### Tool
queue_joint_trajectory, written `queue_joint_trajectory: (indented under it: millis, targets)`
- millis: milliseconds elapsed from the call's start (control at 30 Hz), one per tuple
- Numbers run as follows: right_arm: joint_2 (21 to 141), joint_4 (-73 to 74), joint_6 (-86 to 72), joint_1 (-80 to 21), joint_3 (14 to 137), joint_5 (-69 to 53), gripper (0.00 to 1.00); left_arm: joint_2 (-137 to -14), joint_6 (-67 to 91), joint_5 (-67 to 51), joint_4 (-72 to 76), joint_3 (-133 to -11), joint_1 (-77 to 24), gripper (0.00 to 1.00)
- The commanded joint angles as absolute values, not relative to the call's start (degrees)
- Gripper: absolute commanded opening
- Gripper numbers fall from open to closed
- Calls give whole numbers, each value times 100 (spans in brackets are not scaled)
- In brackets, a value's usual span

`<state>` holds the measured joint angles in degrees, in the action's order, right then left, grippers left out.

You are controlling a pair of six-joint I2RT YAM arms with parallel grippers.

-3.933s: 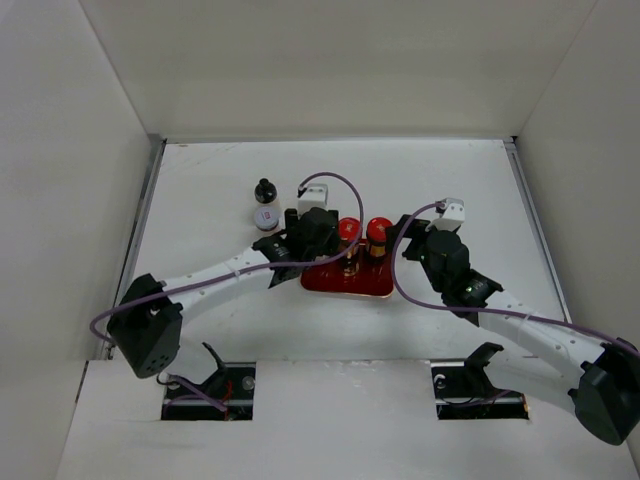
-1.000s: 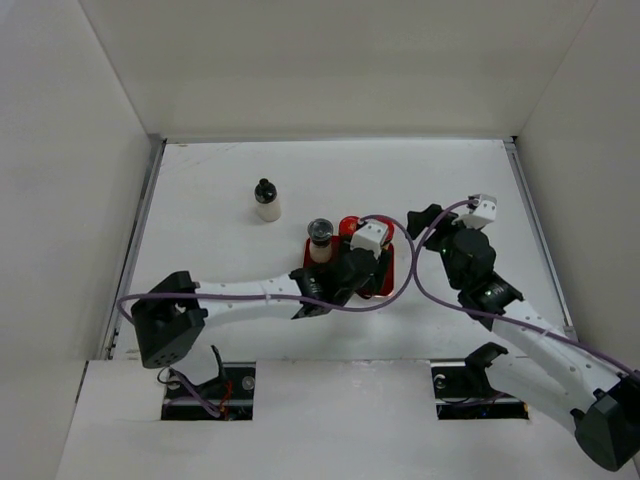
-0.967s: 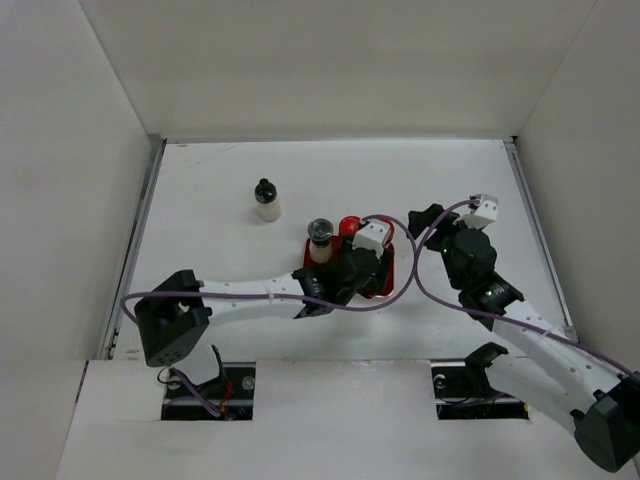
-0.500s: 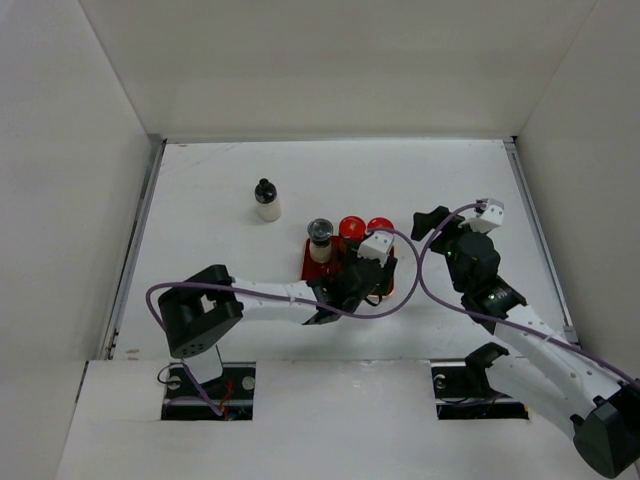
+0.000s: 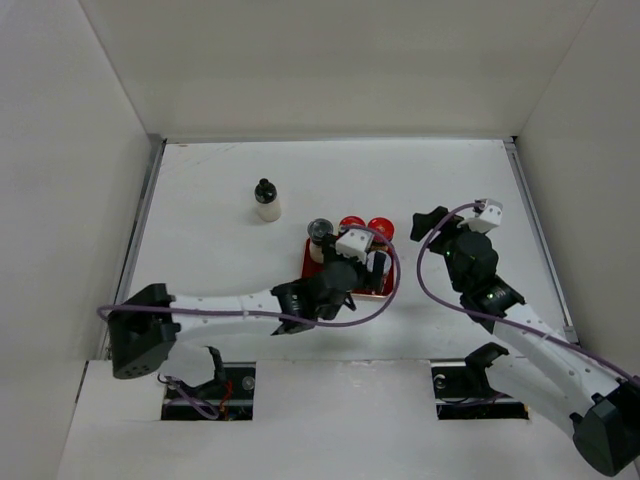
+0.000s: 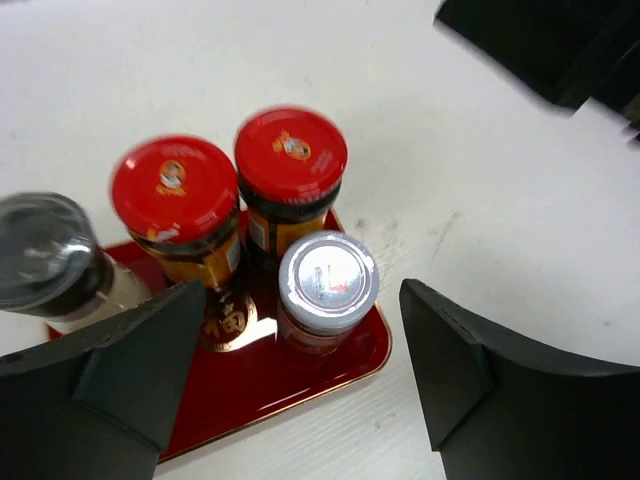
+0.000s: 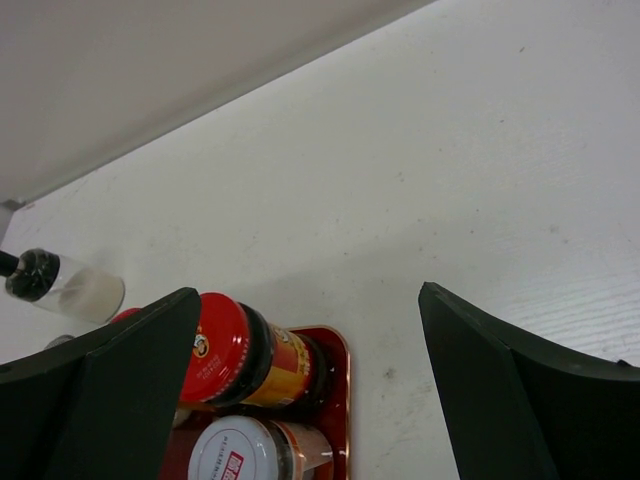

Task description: Organize the condiment bottles

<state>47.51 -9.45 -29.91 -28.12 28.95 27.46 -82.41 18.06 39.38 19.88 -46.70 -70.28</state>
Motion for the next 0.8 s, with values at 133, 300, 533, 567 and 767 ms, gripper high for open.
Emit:
queue_joint_trajectory:
  millis: [133,300,533,567,767]
  targets:
    - [4614,-1169,-3129,-2808,2795,2742,55,-6453,2028,4106,1251,-4622,-6151,76]
    - [4650,-1160,-3138,-2808,2795,2742,54,-6616,2988,3033,2,-5202,-3919,78]
    - [4649,-1169,-3147,-2825,2786,2725,96,-8224,2892,2935,-343,-6055,-2475,79]
    - [4684,-1178,-3146,-2834,2795,2699,98,-8409,2909,2857,-317,-6160,-2396,79]
    - [4834,-1213,-3146,-2861,2830,2567,100,-9184,2813,2707,-343,-6793,-2272,78]
